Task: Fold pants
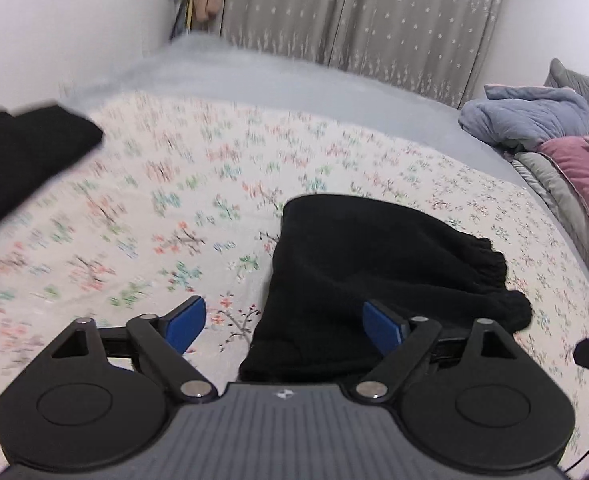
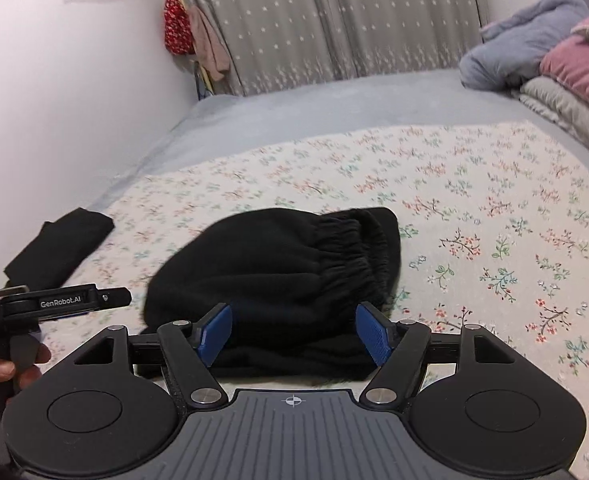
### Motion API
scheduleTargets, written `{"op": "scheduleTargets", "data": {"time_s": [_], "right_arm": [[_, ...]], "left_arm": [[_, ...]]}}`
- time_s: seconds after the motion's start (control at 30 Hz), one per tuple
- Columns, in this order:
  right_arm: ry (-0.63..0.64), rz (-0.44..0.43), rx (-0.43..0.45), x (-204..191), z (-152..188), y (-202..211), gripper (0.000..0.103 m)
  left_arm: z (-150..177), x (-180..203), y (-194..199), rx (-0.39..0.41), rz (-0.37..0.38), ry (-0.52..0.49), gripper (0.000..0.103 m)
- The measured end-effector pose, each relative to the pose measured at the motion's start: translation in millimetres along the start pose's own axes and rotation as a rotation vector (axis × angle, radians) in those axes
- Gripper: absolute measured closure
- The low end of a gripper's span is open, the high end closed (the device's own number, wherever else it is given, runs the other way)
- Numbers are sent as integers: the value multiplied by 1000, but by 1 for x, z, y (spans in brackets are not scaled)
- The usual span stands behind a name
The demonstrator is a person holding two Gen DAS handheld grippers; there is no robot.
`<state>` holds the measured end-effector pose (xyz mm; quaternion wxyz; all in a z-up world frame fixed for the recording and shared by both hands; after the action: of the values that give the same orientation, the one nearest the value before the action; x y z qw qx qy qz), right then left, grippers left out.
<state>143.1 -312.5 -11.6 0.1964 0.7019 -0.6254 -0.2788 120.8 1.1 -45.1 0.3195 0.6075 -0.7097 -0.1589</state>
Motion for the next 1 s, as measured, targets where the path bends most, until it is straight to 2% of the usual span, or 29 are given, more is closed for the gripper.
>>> {"op": "scheduleTargets", "data": {"time_s": [0.1, 0.17, 0.27, 0.4, 0.5, 0.63, 0.77, 0.87, 1.0], "right_arm": [[-11, -1, 23, -8, 4, 30, 29], [-17, -8, 36, -13, 7, 49, 20], [-6, -13, 57, -21, 11, 78, 15], [7, -3, 108, -25, 19, 106, 9], [-1, 19, 116, -24, 32, 110, 9], [-34, -10, 126, -21, 46, 108, 9], [-44, 19, 111, -10, 56, 99, 9], [-64, 20, 98, -5, 62, 96, 9], [-38, 38, 127, -9, 62, 102, 9]], "left_arm": [[5, 13, 30, 25, -26, -38, 0], [9, 21, 50, 39, -30, -59, 0], [13, 32, 80, 94, -30, -94, 0], [24, 42, 104, 128, 0, -111, 0], [36, 42, 105, 113, 7, -92, 0], [45, 39, 101, 105, 24, -84, 0], [52, 34, 106, 121, 48, -58, 0], [55, 34, 111, 130, 37, -54, 0], [58, 41, 116, 135, 25, -82, 0]]}}
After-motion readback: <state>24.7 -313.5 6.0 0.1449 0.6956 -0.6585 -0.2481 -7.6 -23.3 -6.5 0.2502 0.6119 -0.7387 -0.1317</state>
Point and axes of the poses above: each gripper's, at about its wrist camera, not at the fingertips, and y roughly against the way its jaws point, x to its right, z to its underside, the point moved 7 cm from there along -y, roughly the way its jaws point, and after that the axes turned 13 degrees about z, right-handed, at the moved point
